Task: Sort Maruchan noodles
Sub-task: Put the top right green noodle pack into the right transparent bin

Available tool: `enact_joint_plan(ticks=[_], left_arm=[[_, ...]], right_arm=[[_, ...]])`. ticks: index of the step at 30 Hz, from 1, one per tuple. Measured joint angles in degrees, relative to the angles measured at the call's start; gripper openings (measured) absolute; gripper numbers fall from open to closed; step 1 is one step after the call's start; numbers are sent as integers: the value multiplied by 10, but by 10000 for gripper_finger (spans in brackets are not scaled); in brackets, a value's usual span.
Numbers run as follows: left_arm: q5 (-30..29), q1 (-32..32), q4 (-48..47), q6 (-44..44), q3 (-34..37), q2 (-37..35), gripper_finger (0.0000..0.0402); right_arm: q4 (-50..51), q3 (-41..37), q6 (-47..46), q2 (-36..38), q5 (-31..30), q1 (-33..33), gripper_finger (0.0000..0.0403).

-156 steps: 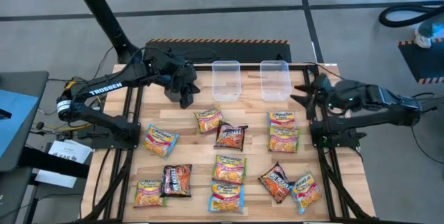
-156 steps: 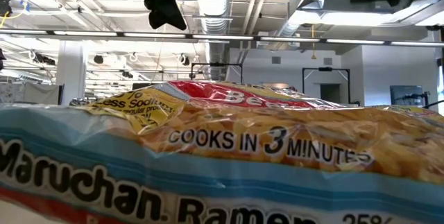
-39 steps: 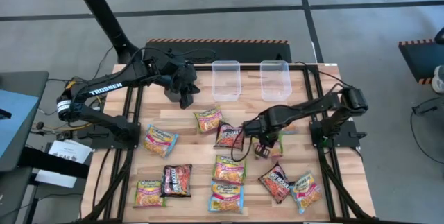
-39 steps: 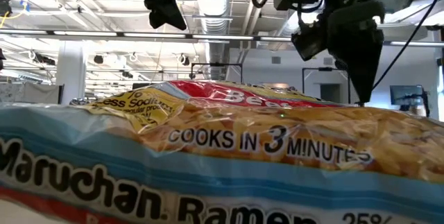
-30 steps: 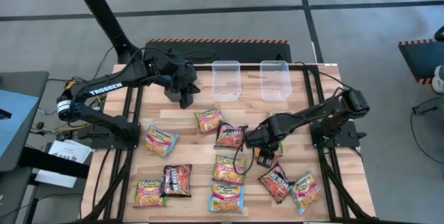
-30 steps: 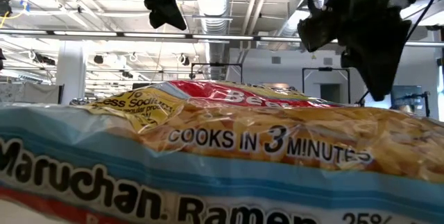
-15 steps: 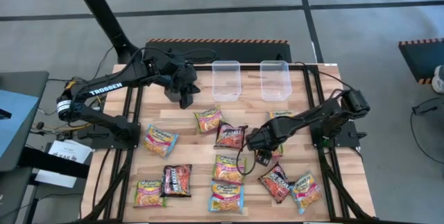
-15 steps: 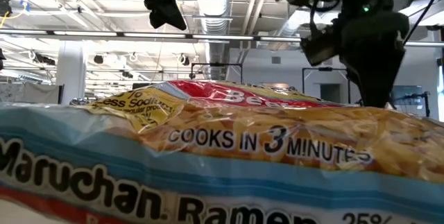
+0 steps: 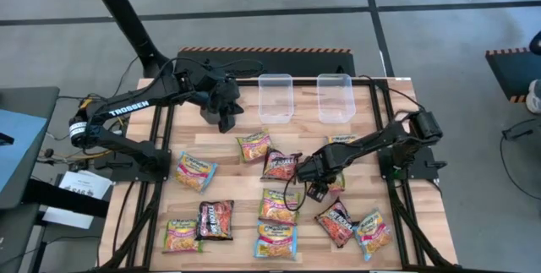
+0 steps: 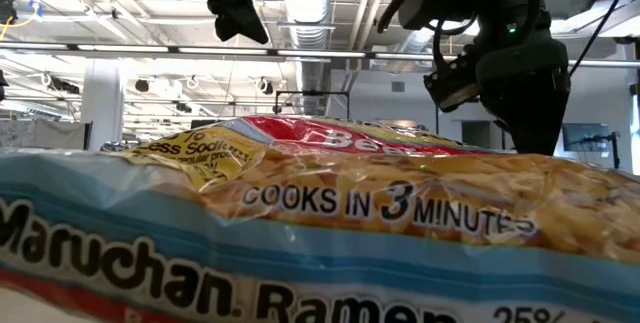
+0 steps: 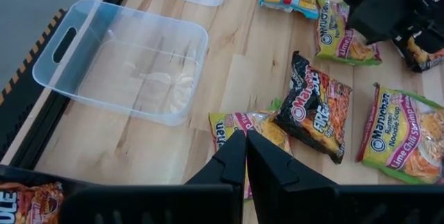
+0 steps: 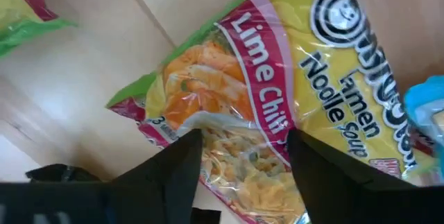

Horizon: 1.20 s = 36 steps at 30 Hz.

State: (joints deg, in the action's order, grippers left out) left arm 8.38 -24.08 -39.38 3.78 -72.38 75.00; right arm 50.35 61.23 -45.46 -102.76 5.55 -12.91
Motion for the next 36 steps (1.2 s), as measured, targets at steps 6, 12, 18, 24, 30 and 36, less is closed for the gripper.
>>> enact_joint_plan(ticks=[6,12,18,24,30,36], left_arm=[[0,0,1,0,0,0,0],[-1,0,2,-2,0,0,0],[-1,0,2,-2,0,0,0],[-2,0,3,-6,0,0,0],[-2,0,3,-6,0,0,0],[-2,0,3,-15,0,0,0]], right_arm=[[1,11,-12,2,11,7,116],[3,20,9,0,11,10,16],[35,41,18,5,7,8,18],[64,90,26,36,-8,4,16],[85,116,26,75,-48,2,16],[115,138,38,115,-112,20,14]])
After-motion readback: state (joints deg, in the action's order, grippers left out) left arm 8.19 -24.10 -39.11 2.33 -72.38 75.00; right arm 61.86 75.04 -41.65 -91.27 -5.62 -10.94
